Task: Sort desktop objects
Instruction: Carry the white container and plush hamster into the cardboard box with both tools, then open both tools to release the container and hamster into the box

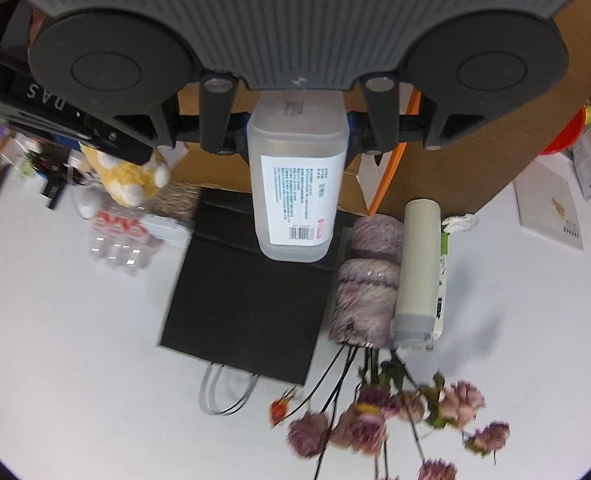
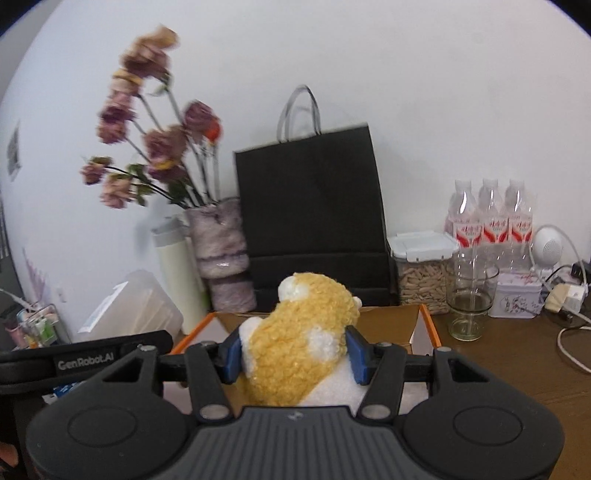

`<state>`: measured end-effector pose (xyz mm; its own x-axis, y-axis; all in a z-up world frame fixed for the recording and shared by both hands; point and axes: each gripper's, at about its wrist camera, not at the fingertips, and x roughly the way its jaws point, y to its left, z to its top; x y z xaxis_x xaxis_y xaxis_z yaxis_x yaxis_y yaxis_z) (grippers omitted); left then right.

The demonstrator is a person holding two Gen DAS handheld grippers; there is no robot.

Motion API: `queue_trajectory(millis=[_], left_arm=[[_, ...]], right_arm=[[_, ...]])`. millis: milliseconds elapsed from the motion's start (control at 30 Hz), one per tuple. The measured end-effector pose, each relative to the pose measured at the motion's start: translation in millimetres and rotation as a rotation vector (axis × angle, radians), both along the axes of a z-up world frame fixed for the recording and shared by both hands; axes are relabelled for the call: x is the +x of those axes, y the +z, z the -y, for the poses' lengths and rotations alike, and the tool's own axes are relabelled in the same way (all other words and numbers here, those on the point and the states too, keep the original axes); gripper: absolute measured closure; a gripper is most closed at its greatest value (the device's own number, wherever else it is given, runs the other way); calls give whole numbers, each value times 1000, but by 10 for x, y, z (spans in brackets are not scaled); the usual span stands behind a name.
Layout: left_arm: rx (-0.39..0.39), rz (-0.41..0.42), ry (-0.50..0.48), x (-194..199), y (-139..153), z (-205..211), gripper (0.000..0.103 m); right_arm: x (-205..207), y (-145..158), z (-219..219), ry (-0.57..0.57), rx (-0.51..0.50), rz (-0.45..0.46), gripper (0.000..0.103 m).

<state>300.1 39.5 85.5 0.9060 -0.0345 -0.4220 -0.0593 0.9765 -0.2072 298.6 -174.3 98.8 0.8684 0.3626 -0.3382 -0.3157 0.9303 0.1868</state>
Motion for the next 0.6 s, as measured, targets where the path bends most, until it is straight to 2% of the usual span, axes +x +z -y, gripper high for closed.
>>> queue_trajectory(millis=[67,200,267,367,400,433,467,500,533,600], left_arm=[[-5,-14,21,152,-102,-14,61],[58,-75,21,387,-330,14,61],[88,-109,18,475,-441,25,61],[108,-147,5,539,-532,28,61],[119,-148,7,532,-548,39,53],[129,-145,12,527,-554,53,32],[144,-139,24,510,-545,63,17],[158,-122,38,475,-532,72,0],[183,-98,78,434,-512,80,0],[205,-75,101,371,-478,78,0]], right_arm=[[225,-94,11,-5,0,-25,49],[513,-327,-29,4,-39,-92,49],[608,-422,-65,6,-64,-122,48],[611,-469,-137,20,-110,-120,45],[603,-474,-163,19,-127,-117,44],[601,-482,-182,13,-140,-120,41],[596,-493,-187,3,-148,-128,38],[600,-502,-188,-9,-153,-139,27],[590,-501,-175,-18,-154,-149,16],[592,-500,-116,-27,-139,-166,11]])
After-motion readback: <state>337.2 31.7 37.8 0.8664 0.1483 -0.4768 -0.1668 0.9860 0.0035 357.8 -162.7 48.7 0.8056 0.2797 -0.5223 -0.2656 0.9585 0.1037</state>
